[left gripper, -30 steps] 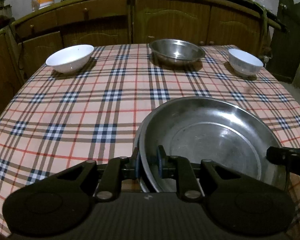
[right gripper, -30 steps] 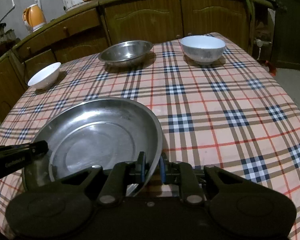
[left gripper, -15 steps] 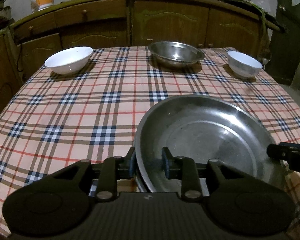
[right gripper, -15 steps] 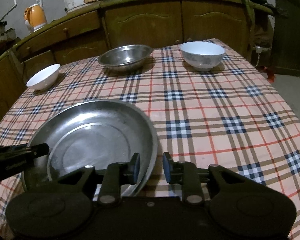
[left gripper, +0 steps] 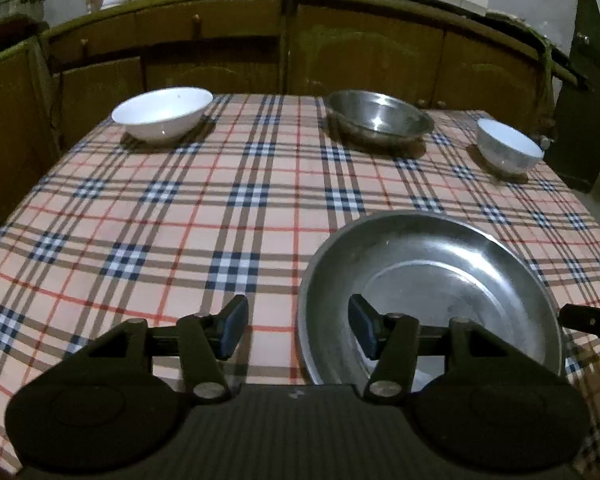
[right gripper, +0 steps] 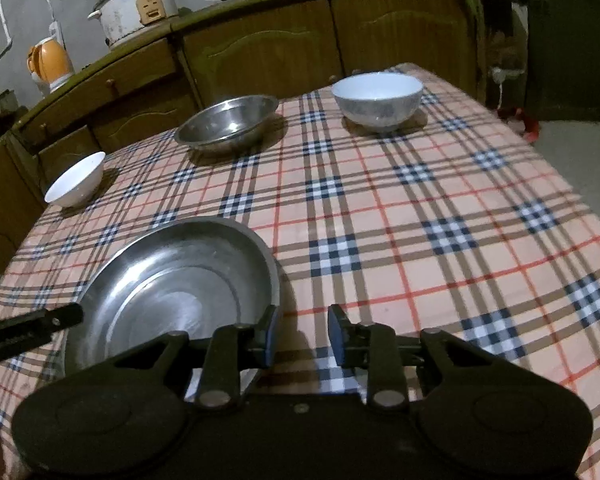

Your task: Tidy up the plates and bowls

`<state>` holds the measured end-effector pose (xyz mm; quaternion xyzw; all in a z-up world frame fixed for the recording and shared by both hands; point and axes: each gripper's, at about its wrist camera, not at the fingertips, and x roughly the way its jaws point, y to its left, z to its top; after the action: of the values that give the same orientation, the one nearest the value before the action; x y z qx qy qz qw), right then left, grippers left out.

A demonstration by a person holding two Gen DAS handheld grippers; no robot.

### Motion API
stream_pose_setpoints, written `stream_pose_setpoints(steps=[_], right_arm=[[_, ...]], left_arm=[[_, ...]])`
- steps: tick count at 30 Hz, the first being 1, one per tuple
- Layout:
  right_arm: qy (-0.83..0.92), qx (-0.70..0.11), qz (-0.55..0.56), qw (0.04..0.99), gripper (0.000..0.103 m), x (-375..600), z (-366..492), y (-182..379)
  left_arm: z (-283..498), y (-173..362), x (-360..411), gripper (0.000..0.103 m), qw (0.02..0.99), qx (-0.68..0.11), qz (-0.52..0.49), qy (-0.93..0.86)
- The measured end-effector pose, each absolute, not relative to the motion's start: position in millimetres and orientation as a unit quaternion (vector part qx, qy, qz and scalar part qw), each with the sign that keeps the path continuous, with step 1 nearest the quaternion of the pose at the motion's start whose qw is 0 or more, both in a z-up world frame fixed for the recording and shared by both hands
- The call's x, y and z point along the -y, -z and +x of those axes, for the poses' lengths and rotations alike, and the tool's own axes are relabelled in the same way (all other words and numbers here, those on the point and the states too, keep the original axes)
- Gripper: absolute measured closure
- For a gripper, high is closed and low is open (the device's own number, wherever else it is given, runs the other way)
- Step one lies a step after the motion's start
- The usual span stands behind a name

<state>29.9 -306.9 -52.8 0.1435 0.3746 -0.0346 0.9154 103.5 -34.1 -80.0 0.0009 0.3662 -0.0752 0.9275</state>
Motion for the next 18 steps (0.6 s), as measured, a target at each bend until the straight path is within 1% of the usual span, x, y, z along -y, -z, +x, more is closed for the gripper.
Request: stream_pose_setpoints(steps=[5,8,10,11,12,14,18], right_arm=[[0.022,-0.374,0.161,0.913,0.067,307,33,56],[0.008,-0.381,0.176,0.908,0.067,306,37,61],[0.001,-0.384,0.18,0.906,0.066,305,40,64],[-0.004,-0.386,0.183,0.904,0.066,304,42,66],[-0.01,-0.39,0.188,0.902,0.067,304,44,68],[-0.01,-0.393,0.189,0.9,0.085,301,46,71],[0.0,-0.389,0.186,0.902,0.086,299,45,70]], left_arm=[[109,88,41,0.046,0.92,-0.382,0.007,0.089],[113,93,44,0.05,0.914,-0.393,0.004,0.098],[116,97,46,0.061,0.911,-0.4,0.002,0.105],[118,98,47,0.064,0.909,-0.404,0.003,0.103],[119,99,47,0.065,0.91,-0.403,0.004,0.101],[120,99,46,0.067,0.91,-0.402,-0.001,0.097],[119,96,44,0.07,0.91,-0.404,-0.008,0.097]])
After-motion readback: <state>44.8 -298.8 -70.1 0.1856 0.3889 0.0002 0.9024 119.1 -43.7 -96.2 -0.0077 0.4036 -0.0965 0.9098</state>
